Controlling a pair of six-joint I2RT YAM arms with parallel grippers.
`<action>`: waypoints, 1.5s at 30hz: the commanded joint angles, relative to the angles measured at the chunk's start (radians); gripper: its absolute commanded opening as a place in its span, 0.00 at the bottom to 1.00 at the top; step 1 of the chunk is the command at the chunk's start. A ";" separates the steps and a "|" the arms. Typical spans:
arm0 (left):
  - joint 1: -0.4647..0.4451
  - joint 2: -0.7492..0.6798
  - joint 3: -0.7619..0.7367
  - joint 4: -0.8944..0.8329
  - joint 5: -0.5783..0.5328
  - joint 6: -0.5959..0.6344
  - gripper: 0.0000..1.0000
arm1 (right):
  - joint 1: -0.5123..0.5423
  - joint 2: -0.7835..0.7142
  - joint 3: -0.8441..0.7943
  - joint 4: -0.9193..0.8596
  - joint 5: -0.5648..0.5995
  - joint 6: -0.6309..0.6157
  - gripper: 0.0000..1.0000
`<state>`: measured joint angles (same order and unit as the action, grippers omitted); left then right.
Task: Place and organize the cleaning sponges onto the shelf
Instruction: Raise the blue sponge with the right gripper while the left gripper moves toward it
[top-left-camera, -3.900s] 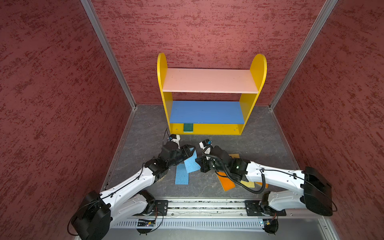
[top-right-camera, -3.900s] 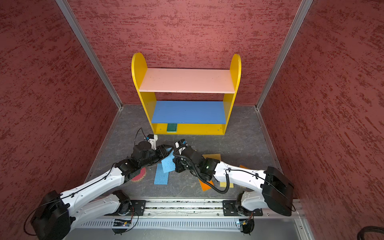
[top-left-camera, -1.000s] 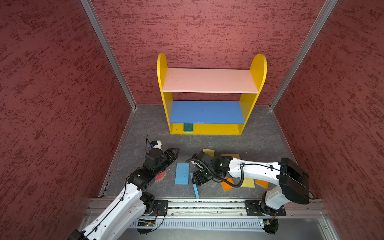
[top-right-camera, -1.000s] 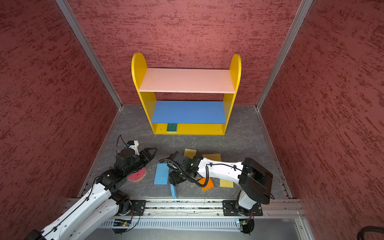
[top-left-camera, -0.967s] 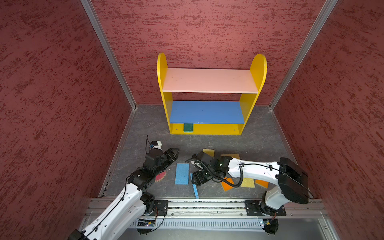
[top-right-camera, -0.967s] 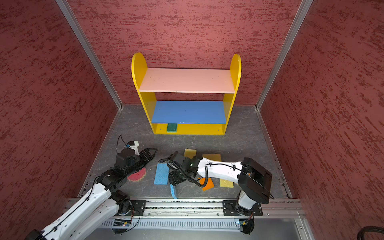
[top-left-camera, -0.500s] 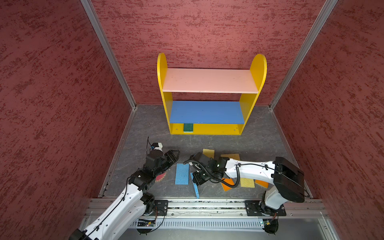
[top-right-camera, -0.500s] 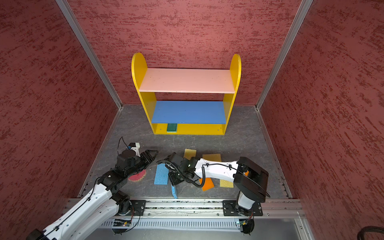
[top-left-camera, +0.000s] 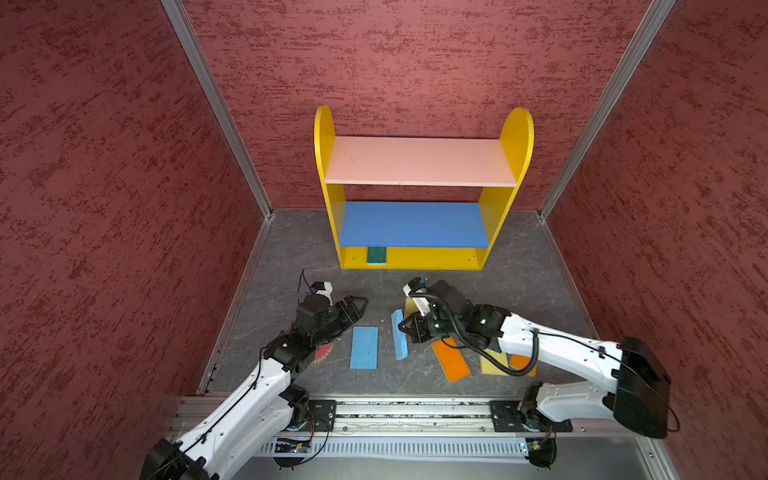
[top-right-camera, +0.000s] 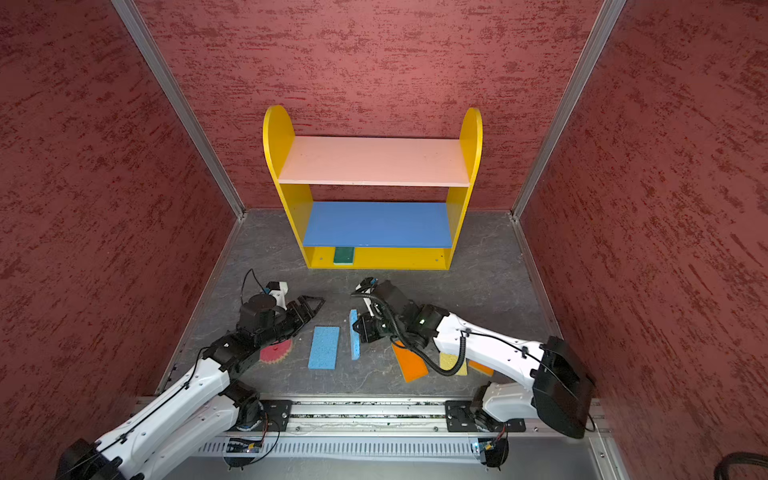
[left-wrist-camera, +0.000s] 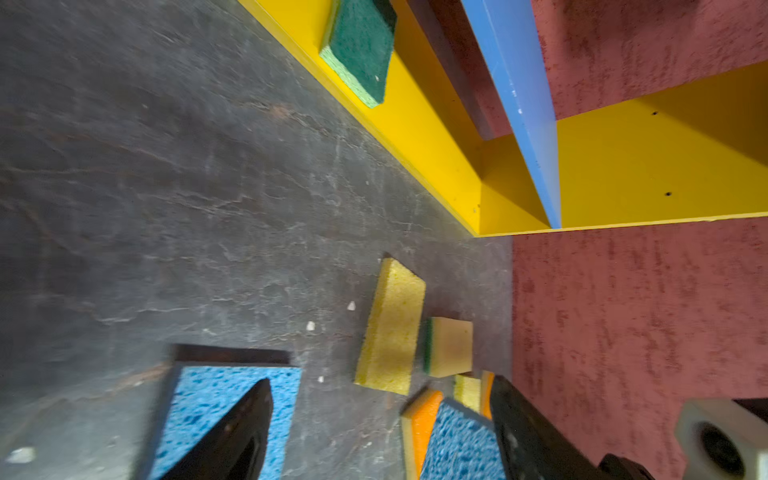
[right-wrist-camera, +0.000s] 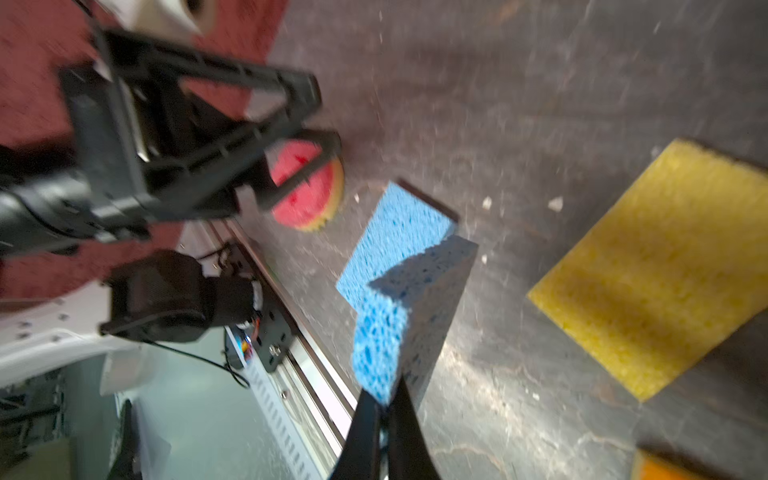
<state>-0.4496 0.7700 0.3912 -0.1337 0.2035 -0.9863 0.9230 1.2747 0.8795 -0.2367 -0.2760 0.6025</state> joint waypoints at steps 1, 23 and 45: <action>-0.020 0.025 0.042 0.140 0.073 0.007 0.89 | -0.057 -0.047 -0.012 0.165 -0.095 0.004 0.00; -0.251 0.412 0.276 0.509 0.239 0.013 0.99 | -0.207 -0.197 -0.223 0.651 -0.424 0.230 0.00; -0.106 0.123 0.138 0.436 0.377 0.010 0.96 | -0.301 -0.064 -0.212 1.024 -0.691 0.428 0.00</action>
<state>-0.5591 0.8772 0.5457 0.2852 0.5240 -0.9783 0.6270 1.1915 0.6464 0.6327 -0.9051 0.9550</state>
